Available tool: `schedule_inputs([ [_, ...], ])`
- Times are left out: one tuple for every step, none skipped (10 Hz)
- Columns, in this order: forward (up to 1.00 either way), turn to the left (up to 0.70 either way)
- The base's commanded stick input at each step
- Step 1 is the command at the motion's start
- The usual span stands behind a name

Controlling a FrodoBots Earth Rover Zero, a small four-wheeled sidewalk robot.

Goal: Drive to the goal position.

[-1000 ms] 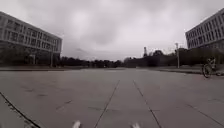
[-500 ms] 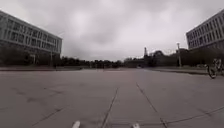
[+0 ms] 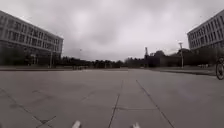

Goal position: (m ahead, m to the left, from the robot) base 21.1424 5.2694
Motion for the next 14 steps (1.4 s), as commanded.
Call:
schedule_inputs([
  [0.7, 0.0],
  [0.7, 0.0],
  [0.7, 0.0],
  [0.7, 0.0],
  [0.7, 0.0],
  [0.7, 0.0],
  [0.7, 0.0],
  [0.7, 0.0],
  [0.7, 0.0],
  [0.7, 0.0],
  [0.7, 0.0],
  [0.7, 0.0],
  [0.7, 0.0],
  [0.7, 0.0],
])
